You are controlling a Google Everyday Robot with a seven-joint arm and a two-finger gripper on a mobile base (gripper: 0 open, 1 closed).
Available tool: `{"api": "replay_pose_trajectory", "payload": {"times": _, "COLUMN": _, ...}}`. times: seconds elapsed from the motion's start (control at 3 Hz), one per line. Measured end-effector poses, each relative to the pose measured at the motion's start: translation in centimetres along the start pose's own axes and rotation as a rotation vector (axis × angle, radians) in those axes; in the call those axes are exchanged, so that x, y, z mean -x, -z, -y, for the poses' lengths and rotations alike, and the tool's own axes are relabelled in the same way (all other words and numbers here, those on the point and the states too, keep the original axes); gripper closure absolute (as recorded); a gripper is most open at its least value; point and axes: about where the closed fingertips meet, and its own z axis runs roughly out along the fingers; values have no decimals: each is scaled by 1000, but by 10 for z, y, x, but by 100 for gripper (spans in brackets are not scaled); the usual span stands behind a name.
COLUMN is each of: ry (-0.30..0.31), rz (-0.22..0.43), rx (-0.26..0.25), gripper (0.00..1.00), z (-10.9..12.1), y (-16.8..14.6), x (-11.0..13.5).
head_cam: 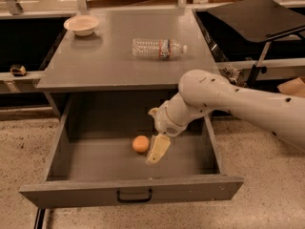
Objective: Pick orange from top drawer and place on counter
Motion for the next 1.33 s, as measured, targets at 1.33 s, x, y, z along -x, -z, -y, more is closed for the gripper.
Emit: {"api": "replay_pose_trajectory", "payload": {"times": 1.33, "ry": -64, "rz": 17, "rx": 14, "gripper": 39, "z": 25, "y": -94, "x": -14}}
